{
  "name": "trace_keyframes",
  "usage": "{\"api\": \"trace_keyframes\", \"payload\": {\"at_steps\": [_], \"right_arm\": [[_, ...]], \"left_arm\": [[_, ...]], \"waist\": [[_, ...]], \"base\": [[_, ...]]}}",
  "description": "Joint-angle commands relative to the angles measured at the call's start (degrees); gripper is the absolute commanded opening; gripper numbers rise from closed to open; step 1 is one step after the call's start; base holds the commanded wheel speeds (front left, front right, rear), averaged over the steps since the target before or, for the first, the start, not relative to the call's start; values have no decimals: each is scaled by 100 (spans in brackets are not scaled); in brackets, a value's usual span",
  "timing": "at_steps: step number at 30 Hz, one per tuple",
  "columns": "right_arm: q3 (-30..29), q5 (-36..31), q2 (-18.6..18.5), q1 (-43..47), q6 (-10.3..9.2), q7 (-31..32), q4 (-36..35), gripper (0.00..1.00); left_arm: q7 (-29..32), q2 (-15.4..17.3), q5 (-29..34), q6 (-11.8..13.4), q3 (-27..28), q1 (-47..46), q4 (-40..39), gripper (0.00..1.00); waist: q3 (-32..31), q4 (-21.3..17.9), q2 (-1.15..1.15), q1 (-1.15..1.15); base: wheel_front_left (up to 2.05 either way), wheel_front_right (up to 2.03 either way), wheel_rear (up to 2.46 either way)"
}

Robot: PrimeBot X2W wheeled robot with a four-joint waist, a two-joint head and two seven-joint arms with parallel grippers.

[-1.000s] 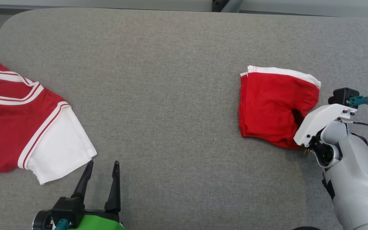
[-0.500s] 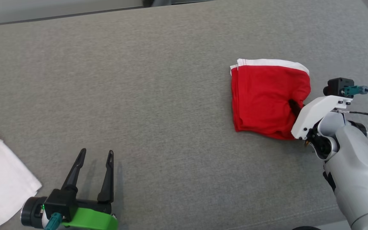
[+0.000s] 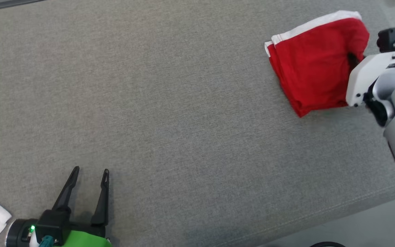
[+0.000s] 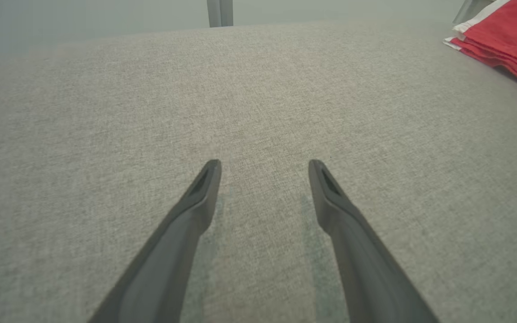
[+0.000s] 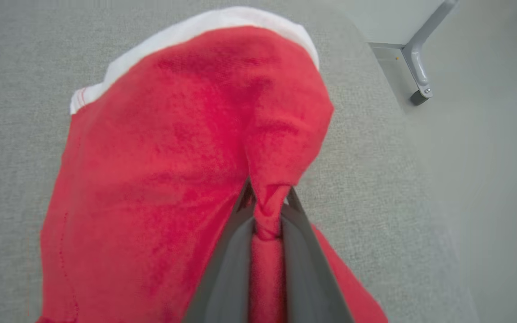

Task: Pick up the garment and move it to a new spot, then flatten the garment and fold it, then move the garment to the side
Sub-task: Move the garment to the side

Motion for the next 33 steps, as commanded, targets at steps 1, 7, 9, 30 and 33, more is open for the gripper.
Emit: {"api": "trace_keyframes", "payload": {"at_steps": [1, 7, 9, 30, 33], "right_arm": [[36, -65, -64, -89, -8, 39, 29, 0], [166, -492, -819, -556, -9, 293, 378, 0], [64, -532, -972, -664, -9, 348, 488, 0], [-650, -1616, -1188, -1003, -9, -468, 560, 100], [-656, -1472, -1080, -720, -9, -1038, 164, 100]], "left_arm": [[-1, 34, 4, 17, 39, 81, -6, 100], [-1, -10, -99, 102, 321, 225, -141, 100], [-1, -23, -132, 123, 421, 219, -203, 100], [-1, -156, -171, 77, 785, -133, -284, 100], [-1, -249, -186, 53, 727, -185, -105, 100]], "waist": [[130, 230, 0, -1], [216, 724, 0, -1], [301, 863, 0, -1], [242, 673, 0, -1], [-161, 704, 0, -1]], "base": [[0, 0, 0], [0, 0, 0], [0, 0, 0], [0, 0, 0], [0, 0, 0]]}}
